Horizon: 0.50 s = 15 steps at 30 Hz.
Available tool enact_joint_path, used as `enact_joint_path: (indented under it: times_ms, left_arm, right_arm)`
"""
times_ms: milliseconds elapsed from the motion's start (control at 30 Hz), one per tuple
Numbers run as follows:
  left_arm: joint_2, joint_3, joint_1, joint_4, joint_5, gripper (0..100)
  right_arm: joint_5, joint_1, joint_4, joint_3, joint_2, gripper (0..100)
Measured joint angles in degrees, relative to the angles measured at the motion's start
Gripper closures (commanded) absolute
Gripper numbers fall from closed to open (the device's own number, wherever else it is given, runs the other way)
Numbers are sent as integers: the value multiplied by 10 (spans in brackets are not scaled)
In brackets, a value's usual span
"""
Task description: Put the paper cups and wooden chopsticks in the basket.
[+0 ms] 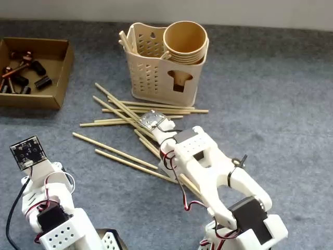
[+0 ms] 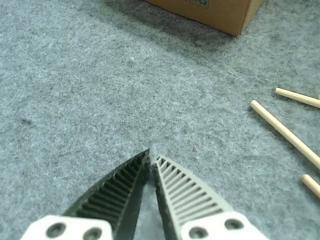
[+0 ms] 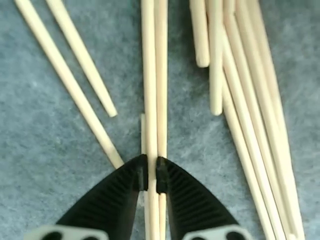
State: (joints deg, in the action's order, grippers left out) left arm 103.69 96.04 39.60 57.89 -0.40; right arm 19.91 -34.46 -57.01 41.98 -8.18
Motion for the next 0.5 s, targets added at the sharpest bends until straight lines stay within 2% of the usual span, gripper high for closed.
enact_joint_path:
  times_ms: [200, 500]
  left_arm:
    - [0, 0, 0, 0, 0, 995]
    - [0, 0, 0, 0, 0, 995]
  right_arm:
    - [0, 0, -11, 0, -18, 993]
    - [0, 0, -29, 35, -181, 993]
